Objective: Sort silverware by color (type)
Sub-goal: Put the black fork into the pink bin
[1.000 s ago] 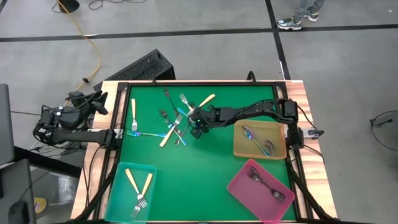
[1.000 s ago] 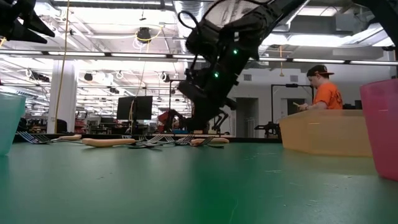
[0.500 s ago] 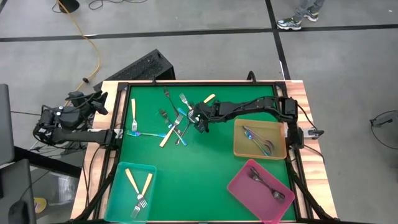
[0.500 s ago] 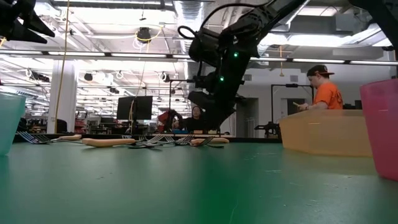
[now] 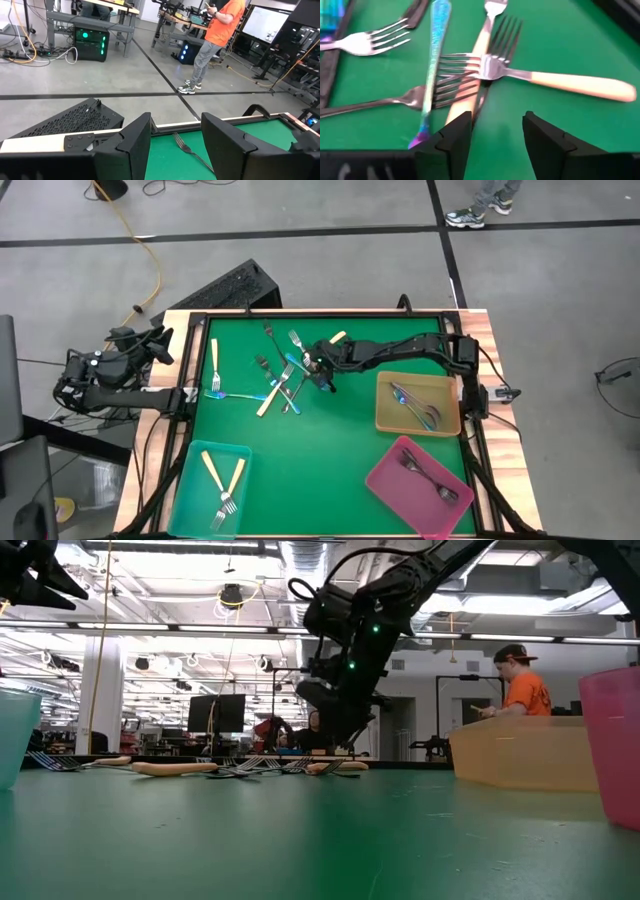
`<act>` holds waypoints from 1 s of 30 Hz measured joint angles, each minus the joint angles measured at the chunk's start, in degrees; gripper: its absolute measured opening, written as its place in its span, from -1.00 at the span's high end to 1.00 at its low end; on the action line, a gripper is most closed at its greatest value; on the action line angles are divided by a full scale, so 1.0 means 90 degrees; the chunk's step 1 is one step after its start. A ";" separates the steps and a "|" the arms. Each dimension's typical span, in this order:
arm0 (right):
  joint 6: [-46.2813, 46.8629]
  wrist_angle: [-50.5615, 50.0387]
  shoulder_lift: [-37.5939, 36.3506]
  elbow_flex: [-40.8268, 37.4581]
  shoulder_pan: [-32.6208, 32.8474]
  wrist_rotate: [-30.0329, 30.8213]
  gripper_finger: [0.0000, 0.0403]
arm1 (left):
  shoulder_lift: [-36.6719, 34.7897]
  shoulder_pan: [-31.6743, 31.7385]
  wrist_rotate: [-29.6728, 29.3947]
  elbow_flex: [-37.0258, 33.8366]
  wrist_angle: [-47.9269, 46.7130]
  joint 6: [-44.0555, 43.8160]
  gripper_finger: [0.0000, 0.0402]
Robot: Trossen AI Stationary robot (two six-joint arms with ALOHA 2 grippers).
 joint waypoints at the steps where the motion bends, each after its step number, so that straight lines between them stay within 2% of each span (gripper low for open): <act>1: 0.0002 -0.0008 0.0002 0.0000 -0.0002 0.0014 0.02 | 0.0002 0.0002 -0.0001 0.0000 0.0000 0.0001 0.21; 10: 0.0019 0.0618 0.0012 -0.0521 0.0010 0.0041 0.07 | 0.0002 0.0000 0.0000 0.0000 0.0001 0.0001 0.21; 25: 0.0108 0.0823 0.0007 -0.0530 0.0096 0.0258 0.07 | 0.0002 0.0000 -0.0001 0.0000 0.0000 0.0001 0.21; 30: 0.0164 0.1169 0.0005 -0.0821 0.0071 0.0343 0.07 | 0.0002 0.0002 -0.0001 0.0000 0.0000 -0.0001 0.21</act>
